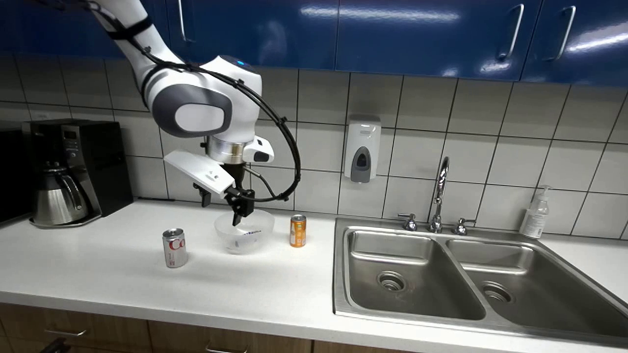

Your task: Put the bar into the bowl

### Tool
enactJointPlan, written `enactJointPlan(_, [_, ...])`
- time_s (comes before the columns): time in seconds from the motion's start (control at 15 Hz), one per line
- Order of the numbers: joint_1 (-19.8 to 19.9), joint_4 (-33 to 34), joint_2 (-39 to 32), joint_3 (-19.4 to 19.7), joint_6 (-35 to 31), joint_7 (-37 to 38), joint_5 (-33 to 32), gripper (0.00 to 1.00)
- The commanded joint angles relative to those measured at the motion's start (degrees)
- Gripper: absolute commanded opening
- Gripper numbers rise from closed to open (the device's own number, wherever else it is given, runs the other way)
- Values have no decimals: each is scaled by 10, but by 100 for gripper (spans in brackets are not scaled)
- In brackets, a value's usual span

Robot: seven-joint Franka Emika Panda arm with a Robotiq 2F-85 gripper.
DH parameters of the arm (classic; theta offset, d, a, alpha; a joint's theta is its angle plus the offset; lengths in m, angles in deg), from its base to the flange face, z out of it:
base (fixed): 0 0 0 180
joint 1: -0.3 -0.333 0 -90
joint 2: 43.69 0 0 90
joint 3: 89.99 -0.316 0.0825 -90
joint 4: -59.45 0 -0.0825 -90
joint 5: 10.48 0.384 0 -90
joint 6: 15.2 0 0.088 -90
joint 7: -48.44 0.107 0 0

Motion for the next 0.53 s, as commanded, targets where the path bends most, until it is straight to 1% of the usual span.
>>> enactJointPlan(0.0, [-42, -114, 143, 32, -6, 3, -63, 100])
enactJointPlan(0.2, [-68, -174, 234, 52, 2, 22, -122, 100])
enactJointPlan(0.27, [-86, -119, 151, 74, -3, 18, -107, 100])
enactJointPlan(0.33, [-58, -136, 175, 42, 1, 6, -99, 100])
enactJointPlan(0.47, [-63, -150, 205, 46, 2, 6, -105, 100])
